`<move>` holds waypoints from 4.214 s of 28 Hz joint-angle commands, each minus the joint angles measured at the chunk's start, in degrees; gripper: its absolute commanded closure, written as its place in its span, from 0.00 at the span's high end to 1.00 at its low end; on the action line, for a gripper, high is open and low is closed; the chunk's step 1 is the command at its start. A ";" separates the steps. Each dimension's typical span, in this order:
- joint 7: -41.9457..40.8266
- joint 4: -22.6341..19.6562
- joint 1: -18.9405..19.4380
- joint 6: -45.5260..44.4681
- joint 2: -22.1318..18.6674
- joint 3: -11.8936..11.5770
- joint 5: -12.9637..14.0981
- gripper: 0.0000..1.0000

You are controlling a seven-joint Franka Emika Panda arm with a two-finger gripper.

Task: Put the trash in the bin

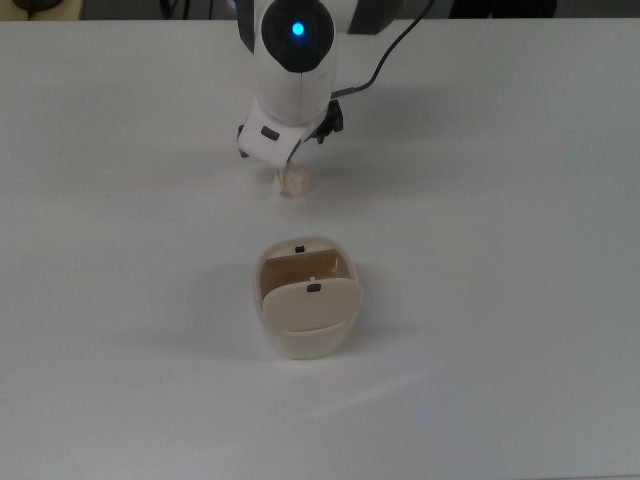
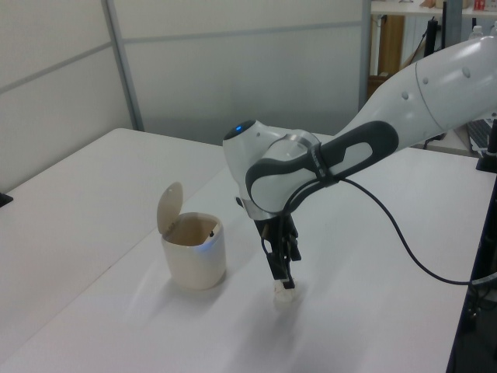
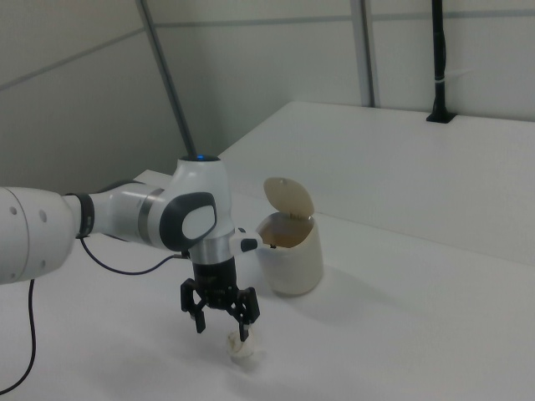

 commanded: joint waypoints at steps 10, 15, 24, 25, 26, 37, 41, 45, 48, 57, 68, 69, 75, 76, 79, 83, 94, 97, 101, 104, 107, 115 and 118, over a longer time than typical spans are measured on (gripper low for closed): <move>-0.23 0.20 0.59 5.23 4.20 -0.38 -3.60 0.96; -0.32 0.21 0.59 6.02 4.64 -0.38 -4.21 0.72; -0.32 0.29 0.68 8.13 5.35 -0.38 -4.92 0.51; -0.32 0.29 0.68 8.31 5.35 -0.38 -4.92 0.51; -0.32 0.55 0.68 8.31 5.35 -0.38 -5.09 0.51; -0.06 7.05 0.68 7.96 2.97 -0.56 -6.24 0.48; 1.87 12.32 0.33 8.40 3.24 -0.82 -6.32 0.48; 3.10 15.49 0.24 9.88 3.15 -0.91 -6.32 0.48; 5.91 16.73 0.24 14.71 3.24 -0.91 -6.41 0.49; 12.15 16.99 0.51 27.73 6.57 -0.74 -6.41 1.00; 16.11 17.25 0.33 20.28 4.56 -0.91 -5.71 1.00; 16.03 17.26 0.24 18.35 4.03 -0.91 -5.71 1.00; 16.02 17.87 0.33 4.82 0.17 -0.82 -5.71 1.00; 16.11 18.39 0.33 2.36 -0.27 -0.82 -5.62 1.00; 15.85 20.33 0.33 -7.66 -2.47 -0.74 -5.27 1.00; 13.67 20.25 0.07 -11.90 -6.33 -1.00 -4.66 1.00; 13.29 20.16 -2.39 -14.98 -12.14 -1.88 -0.96 1.00; 13.30 20.16 -3.00 -15.33 -13.11 -1.97 -0.79 1.00; 12.60 20.24 -4.77 -16.47 -13.55 -2.23 0.88 1.00; 12.33 20.24 -4.77 -17.18 -13.55 -2.32 0.97 1.00; 12.33 20.24 -4.68 -17.09 -13.46 -2.14 0.97 1.00; 12.33 20.16 -4.68 -17.09 -13.46 -2.05 0.62 1.00; 12.33 20.16 -4.68 -17.00 -13.37 -2.05 0.44 1.00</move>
